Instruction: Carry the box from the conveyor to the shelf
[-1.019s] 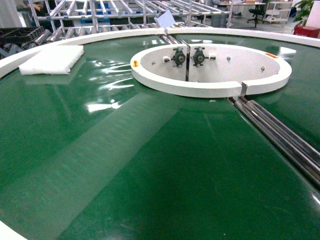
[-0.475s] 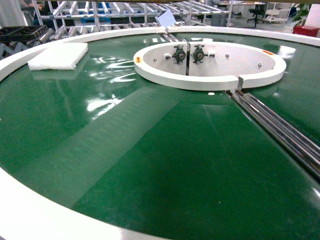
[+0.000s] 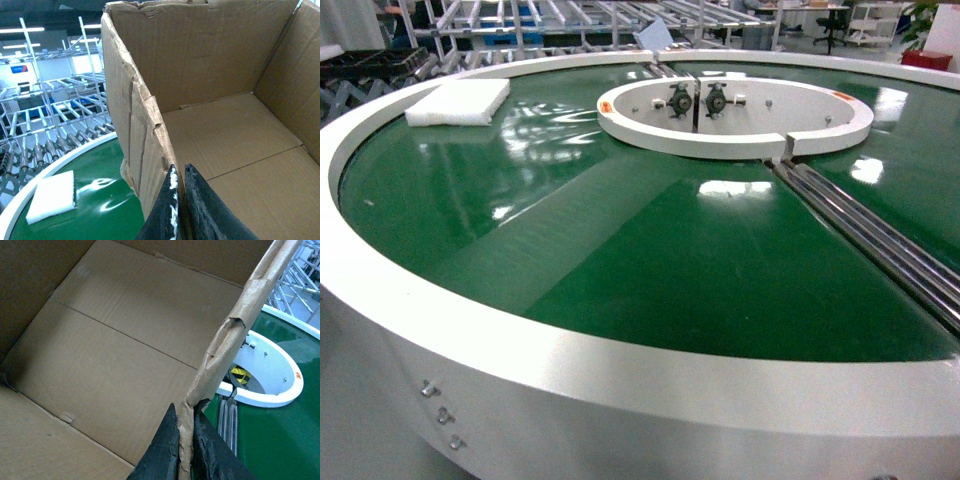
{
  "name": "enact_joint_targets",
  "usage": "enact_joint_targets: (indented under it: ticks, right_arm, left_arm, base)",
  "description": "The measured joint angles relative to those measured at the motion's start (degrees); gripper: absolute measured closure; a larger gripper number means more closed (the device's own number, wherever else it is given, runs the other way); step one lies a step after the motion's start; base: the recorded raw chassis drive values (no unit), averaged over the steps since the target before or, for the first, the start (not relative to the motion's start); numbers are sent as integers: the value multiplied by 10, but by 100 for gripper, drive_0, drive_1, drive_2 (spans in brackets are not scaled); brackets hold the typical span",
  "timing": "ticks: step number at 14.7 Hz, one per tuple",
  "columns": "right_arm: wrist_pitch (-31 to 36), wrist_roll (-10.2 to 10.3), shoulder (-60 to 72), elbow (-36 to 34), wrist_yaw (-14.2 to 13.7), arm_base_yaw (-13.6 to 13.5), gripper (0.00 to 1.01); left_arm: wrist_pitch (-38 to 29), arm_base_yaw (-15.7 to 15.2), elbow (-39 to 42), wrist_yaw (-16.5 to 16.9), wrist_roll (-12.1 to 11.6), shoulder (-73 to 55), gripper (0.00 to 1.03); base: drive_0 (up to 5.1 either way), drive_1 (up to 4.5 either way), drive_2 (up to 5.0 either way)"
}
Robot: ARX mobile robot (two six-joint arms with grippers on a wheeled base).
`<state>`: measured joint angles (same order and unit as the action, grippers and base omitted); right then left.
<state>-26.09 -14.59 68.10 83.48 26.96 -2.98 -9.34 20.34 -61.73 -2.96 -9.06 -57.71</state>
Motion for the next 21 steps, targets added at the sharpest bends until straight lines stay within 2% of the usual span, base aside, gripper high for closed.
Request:
enact_joint_targets:
  ticks: [9, 21]
  right_arm:
    - [2, 0, 0, 0, 1, 0, 98]
    - [2, 0, 0, 0, 3, 0, 98]
  left_arm:
    - [0, 2, -3, 0, 0, 1, 101]
    - [0, 1, -3, 0, 0, 0, 101]
  base:
    - [-8, -422, 406]
    - [-169, -169, -169]
